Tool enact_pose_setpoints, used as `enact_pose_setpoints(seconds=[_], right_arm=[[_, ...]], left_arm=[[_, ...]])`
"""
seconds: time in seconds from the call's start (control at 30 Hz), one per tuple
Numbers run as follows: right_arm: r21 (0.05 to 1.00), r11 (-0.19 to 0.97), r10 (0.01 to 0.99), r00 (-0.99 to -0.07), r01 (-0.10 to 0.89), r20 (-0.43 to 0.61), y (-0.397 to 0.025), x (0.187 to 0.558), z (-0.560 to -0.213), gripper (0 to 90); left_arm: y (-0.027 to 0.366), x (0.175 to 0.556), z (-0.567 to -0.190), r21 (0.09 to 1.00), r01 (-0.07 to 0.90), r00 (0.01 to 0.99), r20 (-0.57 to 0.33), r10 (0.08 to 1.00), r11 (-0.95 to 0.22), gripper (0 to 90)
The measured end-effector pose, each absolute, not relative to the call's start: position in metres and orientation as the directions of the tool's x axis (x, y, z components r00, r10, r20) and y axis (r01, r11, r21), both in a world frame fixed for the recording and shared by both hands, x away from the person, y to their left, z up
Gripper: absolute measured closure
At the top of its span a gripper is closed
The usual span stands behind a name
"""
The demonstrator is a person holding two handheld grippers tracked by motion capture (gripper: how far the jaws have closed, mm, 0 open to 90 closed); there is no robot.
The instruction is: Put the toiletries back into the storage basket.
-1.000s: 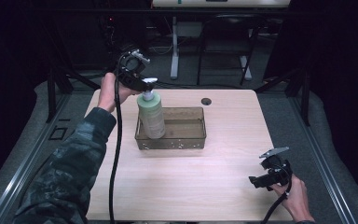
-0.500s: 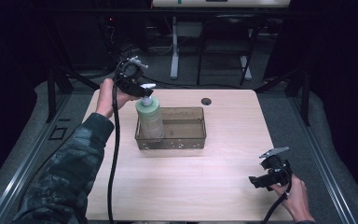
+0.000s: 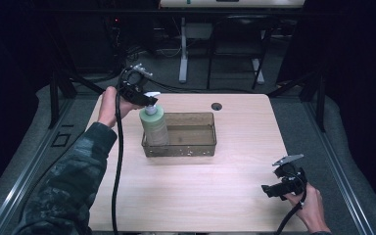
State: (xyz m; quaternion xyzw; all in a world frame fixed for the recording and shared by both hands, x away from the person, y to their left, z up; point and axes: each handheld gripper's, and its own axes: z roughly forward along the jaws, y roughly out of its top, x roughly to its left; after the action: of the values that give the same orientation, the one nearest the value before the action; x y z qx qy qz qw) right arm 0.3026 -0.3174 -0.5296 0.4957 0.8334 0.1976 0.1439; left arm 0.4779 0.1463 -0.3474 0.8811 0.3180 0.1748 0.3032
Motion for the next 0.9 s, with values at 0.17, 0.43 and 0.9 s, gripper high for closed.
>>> enact_pose_setpoints(seconds=[0.17,0.43,0.9], right_arm=[[0.471,0.435,0.882,-0.468,0.768,-0.052,-0.3174,0.3028,-0.5293,3.8],[0.473,0.435,0.882,-0.468,0.766,-0.053,-0.3177,0.3025,-0.5285,3.8],[0.472,0.436,0.882,-0.469,0.766,-0.053,-0.3174,0.3024,-0.5283,3.8]], left_arm=[[0.1475,0.4767,-0.3463,0.649,0.452,0.737,0.114,0.666,-0.611,62.5],[0.1484,0.4762,-0.3468,0.639,0.459,0.738,0.112,0.665,-0.617,62.4],[0.1456,0.4744,-0.3455,0.617,0.459,0.758,0.103,0.644,-0.639,62.3]])
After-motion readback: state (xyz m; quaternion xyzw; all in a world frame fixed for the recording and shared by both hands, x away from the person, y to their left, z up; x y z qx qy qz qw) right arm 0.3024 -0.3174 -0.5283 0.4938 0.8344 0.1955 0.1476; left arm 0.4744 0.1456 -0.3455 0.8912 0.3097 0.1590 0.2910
